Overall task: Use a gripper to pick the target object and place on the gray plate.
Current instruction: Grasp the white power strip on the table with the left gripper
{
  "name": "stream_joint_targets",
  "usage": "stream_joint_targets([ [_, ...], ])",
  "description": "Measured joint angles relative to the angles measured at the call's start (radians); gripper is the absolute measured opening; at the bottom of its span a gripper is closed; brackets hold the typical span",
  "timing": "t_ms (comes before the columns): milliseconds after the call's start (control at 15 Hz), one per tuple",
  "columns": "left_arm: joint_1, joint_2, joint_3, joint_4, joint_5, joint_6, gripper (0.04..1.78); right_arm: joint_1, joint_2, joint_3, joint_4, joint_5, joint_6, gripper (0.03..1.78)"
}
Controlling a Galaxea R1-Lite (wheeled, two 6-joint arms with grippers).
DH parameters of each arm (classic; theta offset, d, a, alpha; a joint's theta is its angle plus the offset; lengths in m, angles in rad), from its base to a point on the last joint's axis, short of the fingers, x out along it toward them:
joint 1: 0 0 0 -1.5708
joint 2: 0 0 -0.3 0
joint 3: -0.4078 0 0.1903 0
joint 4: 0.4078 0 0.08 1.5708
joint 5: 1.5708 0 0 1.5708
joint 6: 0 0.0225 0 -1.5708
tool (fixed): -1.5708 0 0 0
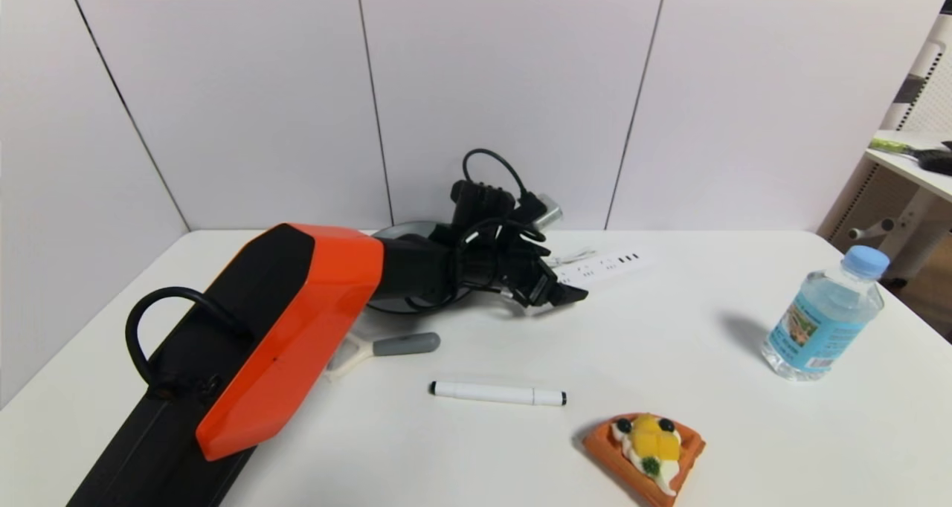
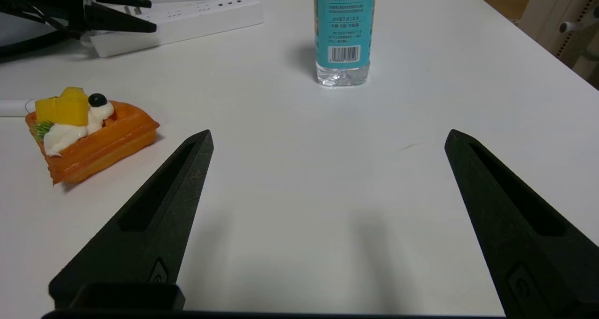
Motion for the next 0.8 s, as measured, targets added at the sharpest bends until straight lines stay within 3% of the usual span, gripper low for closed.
stream_joint_targets([
  [800,-0.017,0.027,0.001,-0.005,0.009,-0.058,1.69,0.000,0.000,0.000,0.000,0.000,0.000,1.71],
])
